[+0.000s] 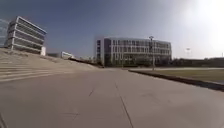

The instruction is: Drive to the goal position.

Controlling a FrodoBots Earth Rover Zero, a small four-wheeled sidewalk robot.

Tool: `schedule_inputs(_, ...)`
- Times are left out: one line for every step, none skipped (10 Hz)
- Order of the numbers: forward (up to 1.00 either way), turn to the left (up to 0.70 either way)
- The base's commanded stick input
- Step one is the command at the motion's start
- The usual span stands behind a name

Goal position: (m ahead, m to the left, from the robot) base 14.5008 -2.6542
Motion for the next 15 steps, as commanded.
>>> schedule_inputs(0.70,0.00)
schedule_inputs(0.70,0.00)
schedule_inputs(0.70,0.00)
schedule_inputs(0.70,0.00)
schedule_inputs(0.70,0.00)
schedule_inputs(0.70,0.00)
schedule_inputs(0.70,0.00)
schedule_inputs(0.70,0.00)
schedule_inputs(0.70,0.00)
schedule_inputs(0.70,0.00)
schedule_inputs(0.70,0.00)
schedule_inputs(0.70,0.00)
schedule_inputs(0.70,0.00)
schedule_inputs(0.70,0.00)
schedule_inputs(0.70,0.00)
